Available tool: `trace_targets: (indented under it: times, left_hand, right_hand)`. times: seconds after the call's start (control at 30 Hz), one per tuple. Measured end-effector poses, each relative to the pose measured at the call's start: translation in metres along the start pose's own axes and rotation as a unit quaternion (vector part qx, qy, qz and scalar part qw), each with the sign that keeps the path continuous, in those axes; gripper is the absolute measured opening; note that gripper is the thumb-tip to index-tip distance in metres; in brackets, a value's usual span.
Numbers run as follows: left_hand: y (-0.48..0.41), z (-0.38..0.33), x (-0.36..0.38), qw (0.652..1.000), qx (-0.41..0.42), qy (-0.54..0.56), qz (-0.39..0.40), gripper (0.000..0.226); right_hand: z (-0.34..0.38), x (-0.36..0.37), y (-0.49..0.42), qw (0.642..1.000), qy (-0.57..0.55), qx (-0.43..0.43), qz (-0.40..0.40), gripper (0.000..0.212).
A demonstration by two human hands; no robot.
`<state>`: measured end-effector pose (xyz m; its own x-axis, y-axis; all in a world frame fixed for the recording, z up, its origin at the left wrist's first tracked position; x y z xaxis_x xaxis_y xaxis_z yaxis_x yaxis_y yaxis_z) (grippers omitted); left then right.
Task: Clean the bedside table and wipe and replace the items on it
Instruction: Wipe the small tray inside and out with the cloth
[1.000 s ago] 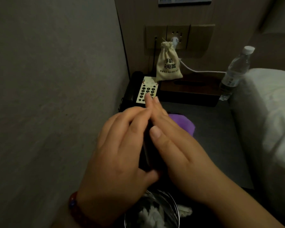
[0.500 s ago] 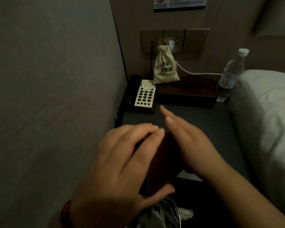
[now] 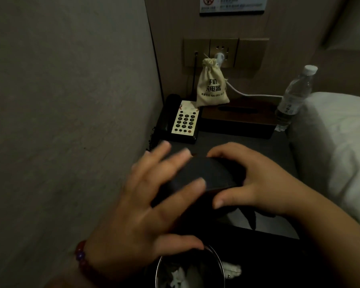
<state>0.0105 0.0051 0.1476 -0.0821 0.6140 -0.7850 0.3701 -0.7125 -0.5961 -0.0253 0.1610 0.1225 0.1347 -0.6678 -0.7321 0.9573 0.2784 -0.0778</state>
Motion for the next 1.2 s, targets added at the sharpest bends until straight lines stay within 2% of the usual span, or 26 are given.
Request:
trace_targets:
  times: [0.07, 0.17, 0.3, 0.4, 0.47, 0.53, 0.63, 0.7, 0.83, 0.93, 1.0, 1.13, 1.2]
  left_hand:
    - [0.005, 0.016, 0.005, 0.991, -0.112, 0.068, 0.005, 0.106]
    - [0.013, 0.023, 0.009, 0.938, -0.258, 0.223, -0.065, 0.102]
    - [0.019, 0.048, 0.011, 0.838, -0.394, 0.336, -0.173, 0.09]
    - [0.022, 0.058, 0.012, 0.807, -0.444, 0.338, -0.196, 0.092]
    - [0.019, 0.056, 0.007, 0.808, -0.434, 0.336, -0.215, 0.079]
    - [0.016, 0.05, 0.004, 0.816, -0.417, 0.33, -0.228, 0.07]
    - [0.015, 0.044, 0.003, 0.825, -0.407, 0.302, -0.25, 0.071]
    - [0.013, 0.041, -0.001, 0.837, -0.4, 0.265, -0.263, 0.071]
    - [-0.003, 0.024, -0.016, 0.926, -0.289, 0.095, -0.224, 0.078]
    - [-0.006, 0.012, -0.015, 0.954, -0.22, 0.024, -0.203, 0.078]
    - [-0.005, 0.007, -0.01, 0.96, -0.2, 0.012, -0.197, 0.078]
    - [-0.007, -0.008, -0.003, 0.967, -0.158, -0.042, -0.196, 0.074]
    - [-0.006, -0.013, -0.004, 0.968, -0.132, -0.065, -0.204, 0.07]
  right_hand:
    - [0.007, -0.007, 0.002, 0.99, 0.111, -0.021, -0.083, 0.071]
    - [0.023, -0.006, 0.009, 0.951, 0.249, -0.053, -0.173, 0.079]
    - [0.036, -0.008, 0.017, 0.926, 0.275, -0.084, -0.245, 0.075]
    - [0.038, -0.008, 0.018, 0.92, 0.282, -0.105, -0.25, 0.081]
    - [0.035, -0.008, 0.018, 0.925, 0.268, -0.12, -0.243, 0.082]
    - [0.029, -0.012, 0.019, 0.928, 0.234, -0.128, -0.261, 0.071]
    - [0.022, -0.017, 0.023, 0.916, 0.192, -0.123, -0.329, 0.051]
    - [0.018, -0.021, 0.023, 0.91, 0.16, -0.101, -0.369, 0.047]
    - [0.003, -0.048, 0.034, 0.87, 0.049, -0.01, -0.491, 0.039]
    - [0.011, -0.065, 0.047, 0.84, 0.0, 0.002, -0.543, 0.037]
    - [0.026, -0.066, 0.046, 0.853, 0.039, -0.003, -0.521, 0.035]
    - [0.054, -0.038, 0.021, 0.913, 0.136, -0.032, -0.384, 0.033]
    - [0.058, -0.023, 0.013, 0.926, 0.168, -0.027, -0.336, 0.035]
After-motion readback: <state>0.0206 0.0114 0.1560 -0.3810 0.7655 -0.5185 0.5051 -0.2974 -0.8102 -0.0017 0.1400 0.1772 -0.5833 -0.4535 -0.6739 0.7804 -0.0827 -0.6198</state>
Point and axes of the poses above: each hand's wrist, its own y-axis away from the middle knuckle, its own x-axis out of the palm, z = x × y, the point moved 8 cm from there along -y, towards the middle knuckle, and after that the axes turned 5 degrees about y, right-handed, at the moved point
